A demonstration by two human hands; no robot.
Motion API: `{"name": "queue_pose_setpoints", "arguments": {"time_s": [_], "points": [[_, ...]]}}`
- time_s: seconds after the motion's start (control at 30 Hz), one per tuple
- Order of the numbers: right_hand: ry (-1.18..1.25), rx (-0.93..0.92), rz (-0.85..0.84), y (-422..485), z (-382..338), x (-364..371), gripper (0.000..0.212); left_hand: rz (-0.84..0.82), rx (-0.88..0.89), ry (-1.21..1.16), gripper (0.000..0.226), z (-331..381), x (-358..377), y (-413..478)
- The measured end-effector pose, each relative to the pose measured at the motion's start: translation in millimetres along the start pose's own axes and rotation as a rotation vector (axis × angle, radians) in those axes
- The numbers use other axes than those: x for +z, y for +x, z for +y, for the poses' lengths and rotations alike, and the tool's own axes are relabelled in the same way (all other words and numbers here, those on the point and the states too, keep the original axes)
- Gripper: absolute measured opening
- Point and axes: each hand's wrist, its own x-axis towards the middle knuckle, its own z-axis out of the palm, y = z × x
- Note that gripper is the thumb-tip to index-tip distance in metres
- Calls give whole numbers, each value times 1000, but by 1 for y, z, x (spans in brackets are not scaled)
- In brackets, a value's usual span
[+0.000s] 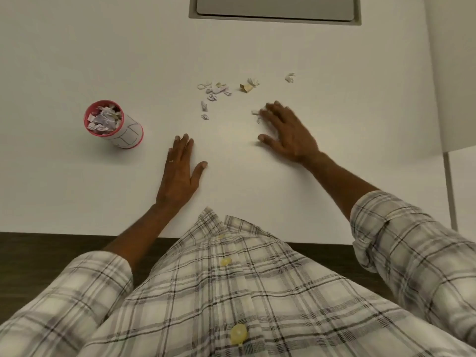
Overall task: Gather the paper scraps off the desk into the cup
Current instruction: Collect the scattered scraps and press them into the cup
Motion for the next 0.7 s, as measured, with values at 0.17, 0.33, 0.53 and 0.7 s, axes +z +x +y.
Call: {"name": "queue_pose_setpoints", "arguments": {"time_s": [0.17,0.33,0.53,0.7], "points": [[138,-84,98,-36,-30,12,28,-22,15,30,78,12,4,66],[179,201,252,-67,-29,12,24,-71,27,11,95,25,3,121],[93,346,189,-88,-31,15,79,-101,82,31,113,61,14,172],[66,306,120,-65,-37,13,97,-142,310,123,88,91,26,208]]}}
